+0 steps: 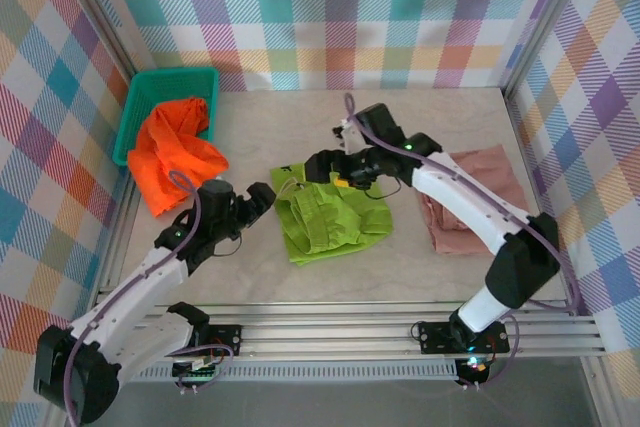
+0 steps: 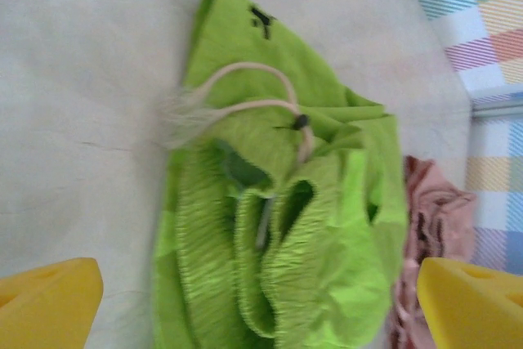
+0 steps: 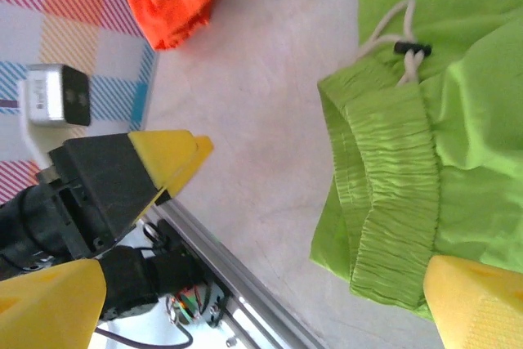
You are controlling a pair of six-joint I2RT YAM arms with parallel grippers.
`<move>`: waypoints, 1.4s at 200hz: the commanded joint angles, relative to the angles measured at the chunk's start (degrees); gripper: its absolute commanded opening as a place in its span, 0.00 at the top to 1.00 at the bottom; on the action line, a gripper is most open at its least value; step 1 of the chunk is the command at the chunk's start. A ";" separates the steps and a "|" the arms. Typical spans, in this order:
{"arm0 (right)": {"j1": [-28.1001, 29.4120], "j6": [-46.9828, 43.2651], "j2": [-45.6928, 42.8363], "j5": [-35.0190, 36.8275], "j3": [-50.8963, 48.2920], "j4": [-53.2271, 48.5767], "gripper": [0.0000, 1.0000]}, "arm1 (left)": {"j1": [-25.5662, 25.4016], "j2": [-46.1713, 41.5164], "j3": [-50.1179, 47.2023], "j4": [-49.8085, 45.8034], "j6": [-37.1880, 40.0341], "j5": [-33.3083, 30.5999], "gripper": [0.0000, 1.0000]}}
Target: Fold and stack the shorts
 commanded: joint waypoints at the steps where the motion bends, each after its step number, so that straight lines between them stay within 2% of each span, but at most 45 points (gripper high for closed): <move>1: -1.99 2.89 1.43 -4.01 -6.01 4.79 0.01 | -1.08 5.56 4.78 7.10 -3.51 8.16 0.01; 37: -4.38 6.71 0.81 -3.98 -15.64 10.83 0.00 | -3.87 15.60 12.62 11.09 -4.37 9.57 0.00; 101: -6.35 9.84 6.26 -5.08 -24.55 18.23 0.00 | -4.01 37.13 19.79 17.36 -5.00 13.54 0.06; 112: -6.48 9.96 6.47 -5.36 -25.90 19.01 0.00 | -4.08 39.61 20.26 17.10 -4.34 12.65 0.06; 126: -6.52 9.57 5.97 -4.50 -27.13 18.91 0.00 | -3.97 41.44 20.47 13.29 -1.35 8.53 0.06; 150: -6.81 8.58 4.83 -4.06 -29.51 18.45 0.00 | -2.16 43.37 18.87 8.10 2.76 3.59 0.07; 182: -7.31 7.58 3.38 -5.68 -31.63 18.24 0.00 | 0.70 41.87 17.50 8.29 4.84 6.02 0.09; 221: -7.41 3.97 -3.56 -5.44 -29.38 13.10 0.01 | 0.21 34.21 23.08 -3.56 13.26 6.14 0.11; 251: -8.06 1.15 -8.62 -2.15 -26.66 8.12 0.01 | -1.79 31.88 24.79 -10.04 16.23 4.87 0.19; 280: -9.94 -0.21 -10.13 0.52 -25.66 5.78 0.00 | -3.47 34.21 26.11 -14.41 17.57 2.93 0.29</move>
